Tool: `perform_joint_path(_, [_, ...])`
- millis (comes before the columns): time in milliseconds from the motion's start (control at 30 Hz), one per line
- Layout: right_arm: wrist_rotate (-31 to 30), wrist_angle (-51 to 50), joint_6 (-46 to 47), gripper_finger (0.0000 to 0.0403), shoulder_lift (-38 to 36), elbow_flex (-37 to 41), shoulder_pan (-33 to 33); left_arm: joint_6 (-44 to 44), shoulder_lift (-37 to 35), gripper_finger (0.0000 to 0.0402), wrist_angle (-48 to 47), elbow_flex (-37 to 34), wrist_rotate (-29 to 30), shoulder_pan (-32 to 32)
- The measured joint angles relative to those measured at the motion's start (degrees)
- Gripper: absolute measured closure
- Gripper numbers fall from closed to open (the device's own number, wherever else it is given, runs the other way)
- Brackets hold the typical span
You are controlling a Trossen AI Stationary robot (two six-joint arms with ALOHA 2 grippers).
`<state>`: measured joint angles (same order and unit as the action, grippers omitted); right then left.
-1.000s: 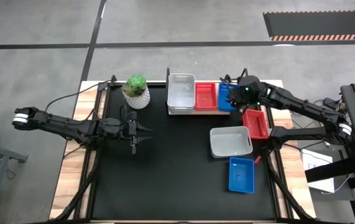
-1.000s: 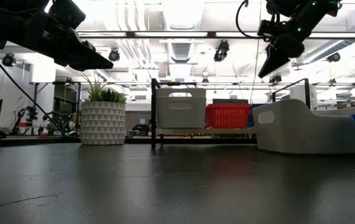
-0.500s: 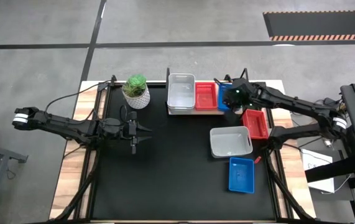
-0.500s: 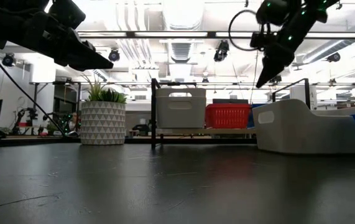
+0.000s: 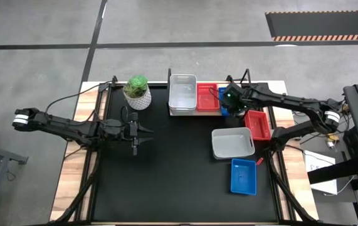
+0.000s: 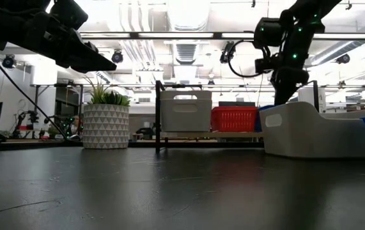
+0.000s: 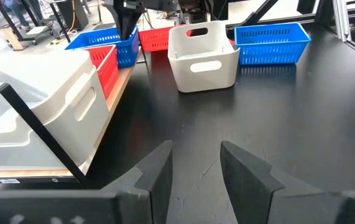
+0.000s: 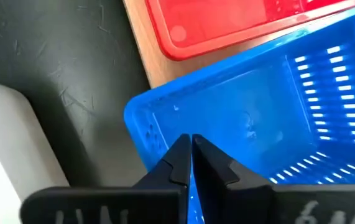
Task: Stack baskets on shelf by color
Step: Stack the left blue bin on the blue bin on the shelf, then stack the white bin on the white bin on the shelf
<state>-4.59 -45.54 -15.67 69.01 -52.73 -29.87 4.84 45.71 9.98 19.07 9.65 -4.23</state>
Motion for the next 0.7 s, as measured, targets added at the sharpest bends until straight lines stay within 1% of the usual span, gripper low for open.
perform_joint_path(433, [0.0, -0.7, 0.7, 0.0394, -1.0, -5.1, 0.3, 0.0, 0.0, 0.0283, 0.0, 0.0, 0.0, 0.0])
perform_joint_path(700, [0.1, -1.1, 2.5, 0.0394, -1.4, -8.9, 5.2, 0.0, 0.0, 0.0283, 0.0, 0.0, 0.0, 0.0])
